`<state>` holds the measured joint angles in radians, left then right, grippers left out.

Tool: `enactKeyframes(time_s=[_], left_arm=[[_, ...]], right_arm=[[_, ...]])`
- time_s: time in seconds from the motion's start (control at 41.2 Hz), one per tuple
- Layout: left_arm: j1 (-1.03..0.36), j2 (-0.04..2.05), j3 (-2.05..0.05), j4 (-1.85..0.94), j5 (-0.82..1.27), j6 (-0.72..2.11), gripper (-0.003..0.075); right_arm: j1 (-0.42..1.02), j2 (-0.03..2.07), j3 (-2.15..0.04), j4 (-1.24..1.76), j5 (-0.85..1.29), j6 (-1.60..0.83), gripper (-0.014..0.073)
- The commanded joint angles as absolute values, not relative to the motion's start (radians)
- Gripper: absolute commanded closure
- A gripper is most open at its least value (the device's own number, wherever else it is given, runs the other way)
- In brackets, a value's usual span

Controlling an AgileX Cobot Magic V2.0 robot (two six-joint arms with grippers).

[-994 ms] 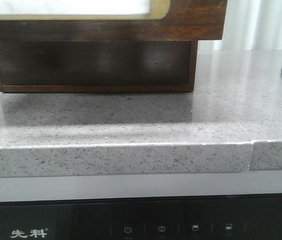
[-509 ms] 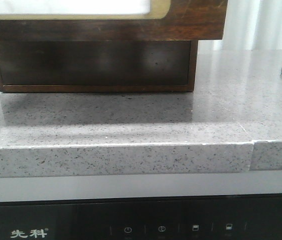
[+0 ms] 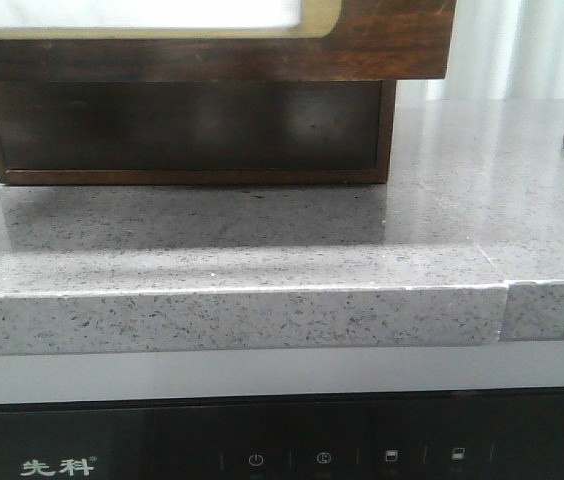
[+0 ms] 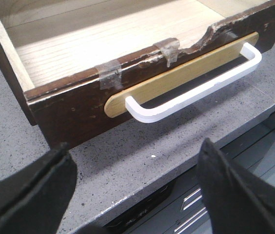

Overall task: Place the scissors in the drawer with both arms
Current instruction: 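Grasp the grey-and-orange scissors by the blades with the right gripper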

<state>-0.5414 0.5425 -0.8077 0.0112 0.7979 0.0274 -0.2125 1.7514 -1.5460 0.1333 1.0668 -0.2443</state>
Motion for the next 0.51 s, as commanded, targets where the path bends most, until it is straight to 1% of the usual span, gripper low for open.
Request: enactKeyframes(time_s=[0.0, 0.218, 0.485], left_arm=[[-0.55, 0.547, -0.838, 0.01, 0.713, 0.017, 0.0219], [-0.55, 0.547, -0.838, 0.01, 0.713, 0.017, 0.0219], [-0.55, 0.547, -0.838, 0.01, 0.713, 0.017, 0.022]], right_arm=[[-0.216, 1.755, -1.618, 0.14, 1.054, -0.253, 0.0104], [-0.216, 1.847, -1.687, 0.14, 1.05, -0.253, 0.0104], [-0.216, 1.917, -1.722, 0.14, 1.043, -0.253, 0.0104]])
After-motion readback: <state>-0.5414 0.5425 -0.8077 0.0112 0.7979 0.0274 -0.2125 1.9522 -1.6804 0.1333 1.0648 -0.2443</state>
